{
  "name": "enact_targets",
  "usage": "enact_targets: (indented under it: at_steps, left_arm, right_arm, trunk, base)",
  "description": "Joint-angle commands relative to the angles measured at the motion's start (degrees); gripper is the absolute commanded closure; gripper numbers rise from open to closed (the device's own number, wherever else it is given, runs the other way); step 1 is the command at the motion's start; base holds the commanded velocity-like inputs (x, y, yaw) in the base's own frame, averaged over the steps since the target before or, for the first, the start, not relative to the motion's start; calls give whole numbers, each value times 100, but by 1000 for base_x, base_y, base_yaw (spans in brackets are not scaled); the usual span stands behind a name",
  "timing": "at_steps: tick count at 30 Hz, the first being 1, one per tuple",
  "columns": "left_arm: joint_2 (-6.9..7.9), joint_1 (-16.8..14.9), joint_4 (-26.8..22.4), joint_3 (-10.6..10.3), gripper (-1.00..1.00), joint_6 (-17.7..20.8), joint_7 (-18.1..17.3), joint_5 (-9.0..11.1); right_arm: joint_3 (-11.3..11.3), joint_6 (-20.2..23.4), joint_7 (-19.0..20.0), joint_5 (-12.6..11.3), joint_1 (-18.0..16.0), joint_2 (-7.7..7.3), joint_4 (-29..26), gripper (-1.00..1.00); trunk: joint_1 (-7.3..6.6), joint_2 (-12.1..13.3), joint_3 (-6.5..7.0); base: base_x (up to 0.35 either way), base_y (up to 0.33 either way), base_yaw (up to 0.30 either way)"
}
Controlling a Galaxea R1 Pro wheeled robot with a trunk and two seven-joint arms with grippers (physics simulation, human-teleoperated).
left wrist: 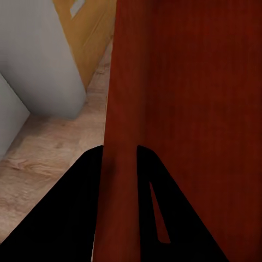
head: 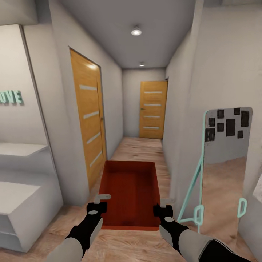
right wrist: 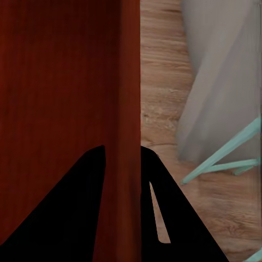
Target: Move the two storage containers from the living room to the garage. In the garage, place one container on the floor and stack the other container on top of it (either order is fine).
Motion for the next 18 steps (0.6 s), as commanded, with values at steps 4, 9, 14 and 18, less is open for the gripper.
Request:
enact_targets:
  at_steps: [4, 9, 14, 18]
  left_arm:
    - [-1, -3, -7, 433, 100, 52, 32, -58]
    - [-1, -3, -15, 429, 100, 52, 32, -58]
    - [-1, -3, -16, 429, 100, 52, 32, -58]
    - [-1, -3, -16, 431, 100, 52, 32, -58]
  right_arm:
    - [-100, 9, 14, 112, -6, 3, -27, 100]
    - [-100, 9, 18, 110, -6, 3, -27, 100]
    - [-100, 9, 22, 113, -6, 3, -27, 100]
    - [-100, 9, 16, 111, -6, 3, -27, 100]
  trunk:
    - [5, -8, -10]
    - [5, -8, -10]
    - [5, -8, -10]
    - [5, -8, -10]
  base:
    - [299, 221, -286]
    - [299, 221, -226]
    - [299, 221, -40]
    - [299, 206, -3]
